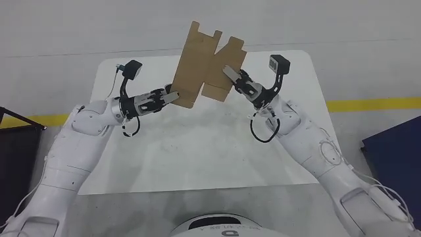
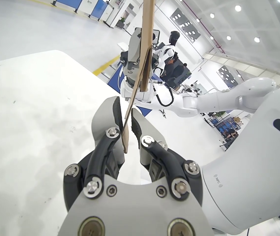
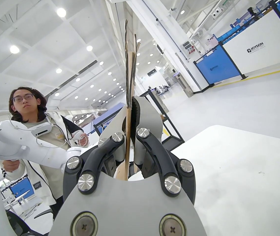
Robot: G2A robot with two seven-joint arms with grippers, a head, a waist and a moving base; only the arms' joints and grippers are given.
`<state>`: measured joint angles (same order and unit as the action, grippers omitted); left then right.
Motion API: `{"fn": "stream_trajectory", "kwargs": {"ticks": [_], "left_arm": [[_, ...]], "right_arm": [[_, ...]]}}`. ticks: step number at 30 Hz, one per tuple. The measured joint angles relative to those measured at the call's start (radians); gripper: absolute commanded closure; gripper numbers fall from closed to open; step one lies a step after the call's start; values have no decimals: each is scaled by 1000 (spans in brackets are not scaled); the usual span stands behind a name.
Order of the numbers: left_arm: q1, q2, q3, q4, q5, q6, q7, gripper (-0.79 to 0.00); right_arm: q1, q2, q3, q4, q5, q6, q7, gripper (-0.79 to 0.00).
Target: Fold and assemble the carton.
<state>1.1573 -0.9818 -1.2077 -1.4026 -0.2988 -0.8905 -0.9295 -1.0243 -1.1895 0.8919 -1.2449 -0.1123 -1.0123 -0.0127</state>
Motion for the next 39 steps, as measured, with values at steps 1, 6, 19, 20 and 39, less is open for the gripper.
{"fn": "stream_trajectory", "kwargs": {"ticks": [1,6,19,20,39], "left_arm": [[0,1,0,0,-2,0,0,-212],[-2,7,-8,7,-13,-5,5,-243],[-11,18,1,8,-37,-6,6,-219],[-13,19,4,7,-45,-6,6,-222],[-42,73,103,-24,-236,38,-39,-237]], "right_arm": [[1,-1,3,4,-12,0,-3,0],[2,-6,4,13,-55,0,-26,0],[13,-12,-22,-10,51,0,34,0],[13,-12,-23,-13,66,0,45,0],[4,-27,26,-23,249,0,251,0]]}}
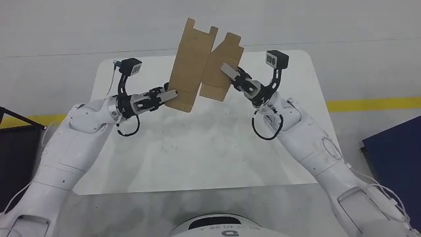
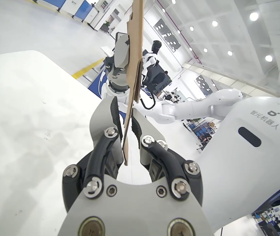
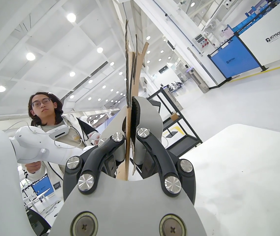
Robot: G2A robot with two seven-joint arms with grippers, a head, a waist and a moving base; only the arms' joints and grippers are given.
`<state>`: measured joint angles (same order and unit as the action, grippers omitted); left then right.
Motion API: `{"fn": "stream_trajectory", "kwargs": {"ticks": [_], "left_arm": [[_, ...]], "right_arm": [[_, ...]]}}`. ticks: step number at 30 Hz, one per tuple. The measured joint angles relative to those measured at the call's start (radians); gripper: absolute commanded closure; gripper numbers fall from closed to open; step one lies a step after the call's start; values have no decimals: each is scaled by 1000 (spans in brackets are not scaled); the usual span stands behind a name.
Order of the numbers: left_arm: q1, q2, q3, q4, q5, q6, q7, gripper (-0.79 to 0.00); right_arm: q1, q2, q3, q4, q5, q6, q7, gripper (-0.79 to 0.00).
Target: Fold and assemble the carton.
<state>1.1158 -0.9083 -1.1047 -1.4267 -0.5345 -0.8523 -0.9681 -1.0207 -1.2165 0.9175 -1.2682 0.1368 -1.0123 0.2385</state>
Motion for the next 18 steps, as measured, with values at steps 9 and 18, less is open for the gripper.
{"fn": "stream_trajectory", "kwargs": {"ticks": [9,18], "left_arm": [[-20,25,46,2,-17,-21,21,-154],[-26,55,86,-25,-55,-44,44,0]], "right_arm": [[-20,-18,29,-16,20,0,53,0],[-48,-34,71,-14,22,0,86,-256]]}}
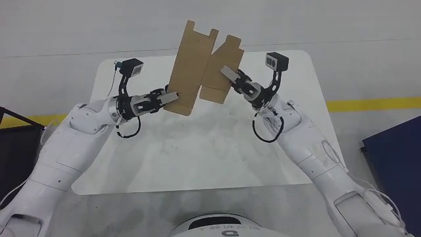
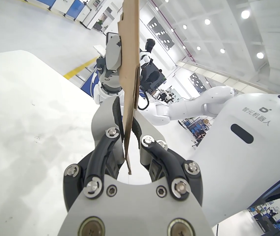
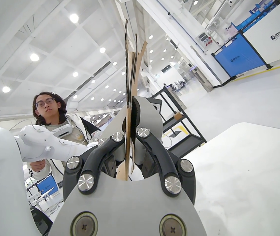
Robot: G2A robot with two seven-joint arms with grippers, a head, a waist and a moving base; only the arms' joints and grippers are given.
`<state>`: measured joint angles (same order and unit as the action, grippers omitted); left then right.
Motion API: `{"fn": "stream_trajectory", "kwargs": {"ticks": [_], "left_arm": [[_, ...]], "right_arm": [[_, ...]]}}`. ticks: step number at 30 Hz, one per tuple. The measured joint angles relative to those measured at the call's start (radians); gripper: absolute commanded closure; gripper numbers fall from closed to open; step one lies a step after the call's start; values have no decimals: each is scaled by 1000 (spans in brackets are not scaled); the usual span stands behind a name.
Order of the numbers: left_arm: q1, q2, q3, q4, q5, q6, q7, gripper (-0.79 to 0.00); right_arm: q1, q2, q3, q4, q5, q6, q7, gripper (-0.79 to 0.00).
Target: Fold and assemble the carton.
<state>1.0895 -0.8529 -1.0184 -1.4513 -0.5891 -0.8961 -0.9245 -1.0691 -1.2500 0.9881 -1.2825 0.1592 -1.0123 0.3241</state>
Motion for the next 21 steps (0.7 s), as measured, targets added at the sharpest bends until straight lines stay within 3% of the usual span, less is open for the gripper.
{"fn": "stream_trajectory", "kwargs": {"ticks": [5,7,15,21], "left_arm": [[2,16,21,8,-16,-19,19,0],[-1,21,30,13,-33,-24,24,0],[-16,35,62,23,-81,-40,40,0],[-27,43,73,38,-98,-60,61,0]], "right_arm": [[-13,-9,16,-6,-2,0,12,-502],[-17,-13,20,-9,-2,0,23,-563],[-23,-23,18,-12,13,0,125,-582],[-26,-24,38,-6,-24,0,202,-693]]}}
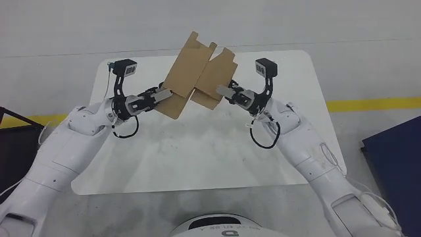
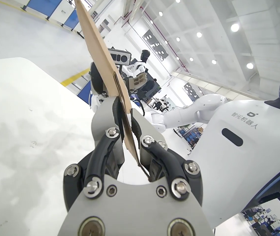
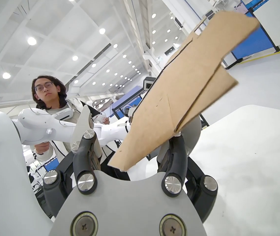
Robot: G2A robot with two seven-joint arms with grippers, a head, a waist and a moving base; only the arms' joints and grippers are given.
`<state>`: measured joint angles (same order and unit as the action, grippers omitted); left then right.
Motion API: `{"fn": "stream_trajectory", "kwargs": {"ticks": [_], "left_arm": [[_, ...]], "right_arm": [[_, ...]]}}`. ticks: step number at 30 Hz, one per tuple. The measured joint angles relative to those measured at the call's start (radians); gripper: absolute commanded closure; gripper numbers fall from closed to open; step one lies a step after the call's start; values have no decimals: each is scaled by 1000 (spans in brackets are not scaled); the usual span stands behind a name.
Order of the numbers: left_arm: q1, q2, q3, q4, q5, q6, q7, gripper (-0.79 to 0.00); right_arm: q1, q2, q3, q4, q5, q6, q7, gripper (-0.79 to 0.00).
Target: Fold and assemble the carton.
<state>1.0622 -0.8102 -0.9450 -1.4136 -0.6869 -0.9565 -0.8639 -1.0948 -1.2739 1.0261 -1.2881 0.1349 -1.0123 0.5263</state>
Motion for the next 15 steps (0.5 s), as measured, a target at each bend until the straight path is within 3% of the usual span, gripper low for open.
{"fn": "stream_trajectory", "kwargs": {"ticks": [3,5,15], "left_arm": [[-5,3,5,7,-5,-7,7,0],[-9,4,7,15,2,-11,11,0],[-39,0,16,51,219,-22,32,0]], "right_arm": [[-6,0,13,-11,-60,0,6,-733],[-9,1,25,-14,-122,0,-4,-711],[6,-18,25,34,-432,0,-243,-730]]}}
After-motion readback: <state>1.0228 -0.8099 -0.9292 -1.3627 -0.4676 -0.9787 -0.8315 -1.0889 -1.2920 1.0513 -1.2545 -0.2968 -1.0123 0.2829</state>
